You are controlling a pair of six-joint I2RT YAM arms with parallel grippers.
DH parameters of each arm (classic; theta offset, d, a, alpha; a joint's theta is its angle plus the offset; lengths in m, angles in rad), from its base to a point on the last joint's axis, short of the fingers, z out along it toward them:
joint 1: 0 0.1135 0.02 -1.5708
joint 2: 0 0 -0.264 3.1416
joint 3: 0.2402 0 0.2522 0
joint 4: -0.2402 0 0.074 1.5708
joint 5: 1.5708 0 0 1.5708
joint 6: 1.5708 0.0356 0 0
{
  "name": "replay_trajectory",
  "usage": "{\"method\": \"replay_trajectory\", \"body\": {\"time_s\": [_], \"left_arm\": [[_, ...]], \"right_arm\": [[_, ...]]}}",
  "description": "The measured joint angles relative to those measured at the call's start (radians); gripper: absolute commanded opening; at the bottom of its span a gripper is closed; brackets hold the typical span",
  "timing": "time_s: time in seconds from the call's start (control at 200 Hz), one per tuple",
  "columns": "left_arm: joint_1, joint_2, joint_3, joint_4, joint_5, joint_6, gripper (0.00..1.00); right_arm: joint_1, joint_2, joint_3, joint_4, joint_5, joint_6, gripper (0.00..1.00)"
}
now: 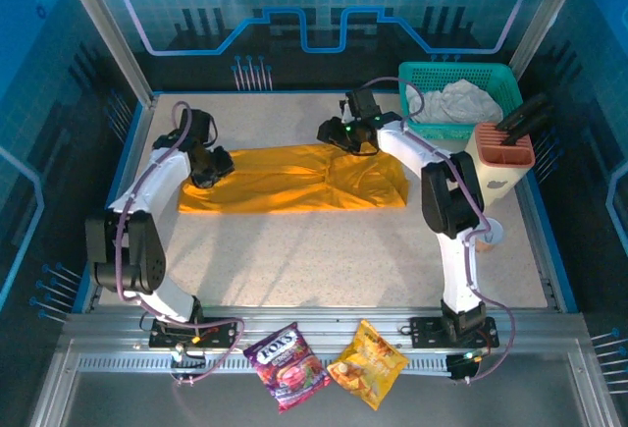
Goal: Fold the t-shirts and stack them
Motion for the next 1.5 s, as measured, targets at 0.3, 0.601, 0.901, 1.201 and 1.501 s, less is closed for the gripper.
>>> {"method": "replay_trajectory", "body": {"time_s": [0.3,0.601,0.901,1.201,1.501], "left_arm": [[0.000,0.299,0.323,-0.069,-0.078,0.077,0.00],[0.001,0.625,0.562,-0.121,-0.105,0.107,0.00],[0.001,0.609,0.426,-0.077,-0.122,0.116,0.00],[0.000,0.479,0.213,0.026,-0.122,0.096,0.00],[-0.061,0.261,-0.099,0.106,-0.085,0.019,0.00]], "right_arm": [[0.002,-0.327,-0.372,-0.024,0.090,-0.065,0.05],[0.000,-0.482,-0.597,-0.099,0.238,-0.105,0.00],[-0.027,-0.195,-0.432,-0.140,0.255,-0.141,0.00],[-0.056,0.117,0.012,-0.297,0.234,-0.212,0.00],[-0.068,0.501,0.696,-0.555,0.191,-0.290,0.04]]}}
